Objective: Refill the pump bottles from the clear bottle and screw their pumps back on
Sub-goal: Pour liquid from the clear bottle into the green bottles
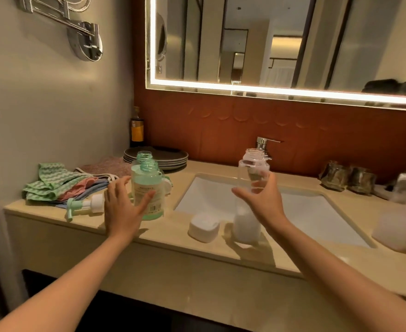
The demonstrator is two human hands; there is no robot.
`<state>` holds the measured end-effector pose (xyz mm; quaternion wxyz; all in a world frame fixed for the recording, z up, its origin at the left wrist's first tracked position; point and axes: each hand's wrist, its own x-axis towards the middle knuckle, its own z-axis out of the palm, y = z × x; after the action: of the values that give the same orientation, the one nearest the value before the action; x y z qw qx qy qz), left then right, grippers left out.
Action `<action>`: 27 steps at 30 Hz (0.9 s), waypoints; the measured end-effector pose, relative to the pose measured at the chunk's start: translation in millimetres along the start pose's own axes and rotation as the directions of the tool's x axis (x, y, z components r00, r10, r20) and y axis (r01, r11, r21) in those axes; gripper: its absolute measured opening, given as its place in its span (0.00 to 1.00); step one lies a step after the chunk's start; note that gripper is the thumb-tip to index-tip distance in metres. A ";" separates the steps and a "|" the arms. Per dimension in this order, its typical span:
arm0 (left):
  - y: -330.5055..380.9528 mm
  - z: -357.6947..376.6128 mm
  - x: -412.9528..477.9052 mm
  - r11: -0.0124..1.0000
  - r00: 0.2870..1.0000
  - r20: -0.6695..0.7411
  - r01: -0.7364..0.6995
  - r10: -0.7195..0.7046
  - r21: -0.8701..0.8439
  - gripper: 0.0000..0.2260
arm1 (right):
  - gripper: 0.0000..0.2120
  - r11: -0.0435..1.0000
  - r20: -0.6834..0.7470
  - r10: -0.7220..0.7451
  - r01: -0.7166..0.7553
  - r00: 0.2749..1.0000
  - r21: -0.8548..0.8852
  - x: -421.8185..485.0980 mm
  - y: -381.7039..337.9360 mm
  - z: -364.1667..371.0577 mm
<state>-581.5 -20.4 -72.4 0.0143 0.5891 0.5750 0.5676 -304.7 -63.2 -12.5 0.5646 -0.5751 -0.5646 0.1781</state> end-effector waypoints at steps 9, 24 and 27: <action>45.1 16.4 -46.0 0.972 0.960 0.154 -0.226 0.233 -0.062 0.29 | 0.42 0.999 0.057 -0.041 0.040 0.998 0.029 -26.0 -0.7 -16.2; 52.4 37.7 -66.2 0.968 0.925 0.311 -0.166 0.219 -0.190 0.17 | 0.50 0.995 0.204 0.033 -0.052 0.978 0.090 -22.6 -1.9 -25.8; 50.6 36.3 -64.3 0.969 0.931 0.304 -0.143 0.201 -0.203 0.17 | 0.52 0.987 0.205 0.062 -0.091 0.977 0.132 -26.9 -1.6 -29.7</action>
<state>-503.5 -59.1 -93.5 0.1104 0.7184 0.4582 0.5116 -288.5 -99.8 -13.9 0.5369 -0.5343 -0.5818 0.2962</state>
